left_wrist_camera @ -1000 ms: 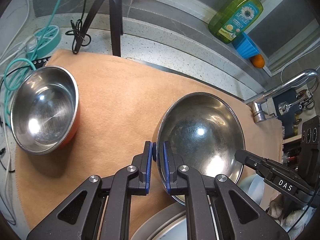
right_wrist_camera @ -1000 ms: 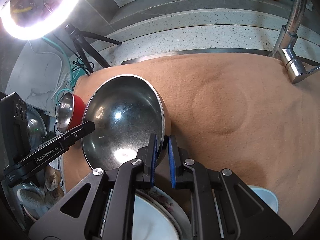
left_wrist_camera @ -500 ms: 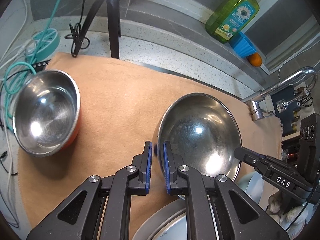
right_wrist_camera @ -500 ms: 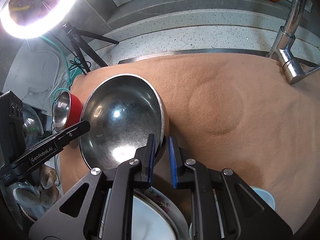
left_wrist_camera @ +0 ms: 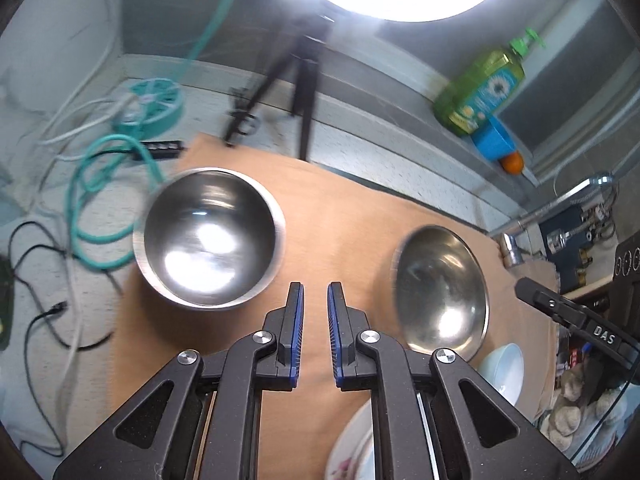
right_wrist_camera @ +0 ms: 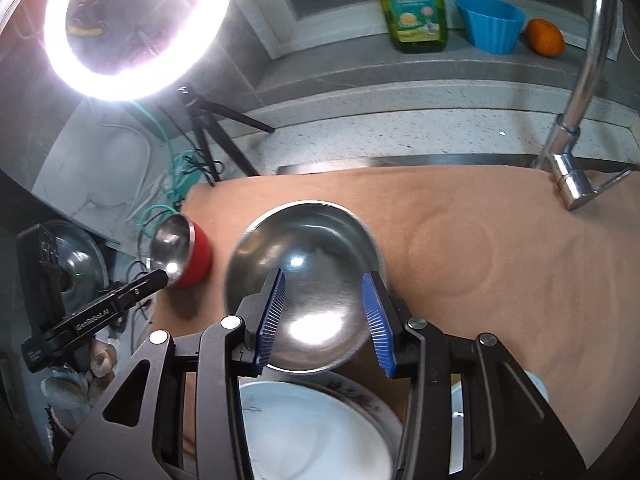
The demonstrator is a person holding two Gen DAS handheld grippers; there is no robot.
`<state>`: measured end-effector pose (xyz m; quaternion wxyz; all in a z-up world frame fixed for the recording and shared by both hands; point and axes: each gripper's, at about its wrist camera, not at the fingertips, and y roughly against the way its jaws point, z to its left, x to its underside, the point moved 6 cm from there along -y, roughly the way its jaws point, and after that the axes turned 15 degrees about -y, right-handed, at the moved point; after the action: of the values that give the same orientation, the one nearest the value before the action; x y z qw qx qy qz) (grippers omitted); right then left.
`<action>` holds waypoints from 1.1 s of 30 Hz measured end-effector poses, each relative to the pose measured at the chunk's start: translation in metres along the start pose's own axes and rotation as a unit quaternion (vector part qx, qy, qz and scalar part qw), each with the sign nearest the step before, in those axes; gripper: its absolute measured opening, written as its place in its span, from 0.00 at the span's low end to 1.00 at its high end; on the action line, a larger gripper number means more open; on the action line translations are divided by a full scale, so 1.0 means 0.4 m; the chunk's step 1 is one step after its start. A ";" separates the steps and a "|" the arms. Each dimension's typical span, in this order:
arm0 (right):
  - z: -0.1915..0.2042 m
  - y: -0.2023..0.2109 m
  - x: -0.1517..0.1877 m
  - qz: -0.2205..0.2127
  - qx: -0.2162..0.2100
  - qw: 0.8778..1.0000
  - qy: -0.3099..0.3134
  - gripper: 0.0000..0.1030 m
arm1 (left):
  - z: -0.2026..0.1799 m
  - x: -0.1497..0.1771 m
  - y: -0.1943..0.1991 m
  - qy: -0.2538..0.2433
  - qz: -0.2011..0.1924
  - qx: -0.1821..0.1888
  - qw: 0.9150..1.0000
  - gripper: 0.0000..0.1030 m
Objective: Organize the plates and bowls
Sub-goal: 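Move both grippers to the red-sided steel bowl and grasp its rim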
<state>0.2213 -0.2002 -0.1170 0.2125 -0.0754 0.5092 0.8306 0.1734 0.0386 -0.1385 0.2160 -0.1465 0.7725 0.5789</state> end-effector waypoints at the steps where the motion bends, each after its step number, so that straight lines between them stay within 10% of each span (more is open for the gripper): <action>1: 0.018 -0.001 0.002 0.001 -0.005 1.000 0.005 0.43 | 0.020 0.001 0.008 0.004 -0.002 -0.005 1.000 0.10; 15: 0.293 -0.142 0.055 0.058 -0.045 0.995 0.065 0.43 | 0.243 0.010 0.028 0.075 -0.001 -0.034 0.997 0.10; 33: 0.366 -0.356 0.071 0.118 -0.025 0.991 0.055 0.43 | 0.295 -0.001 -0.042 0.099 0.022 -0.020 0.995 0.16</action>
<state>0.2701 -0.0080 -0.1737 0.0824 -0.0656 0.5047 0.8569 0.2010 0.1467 -0.1800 0.1226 -0.1906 0.7815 0.5813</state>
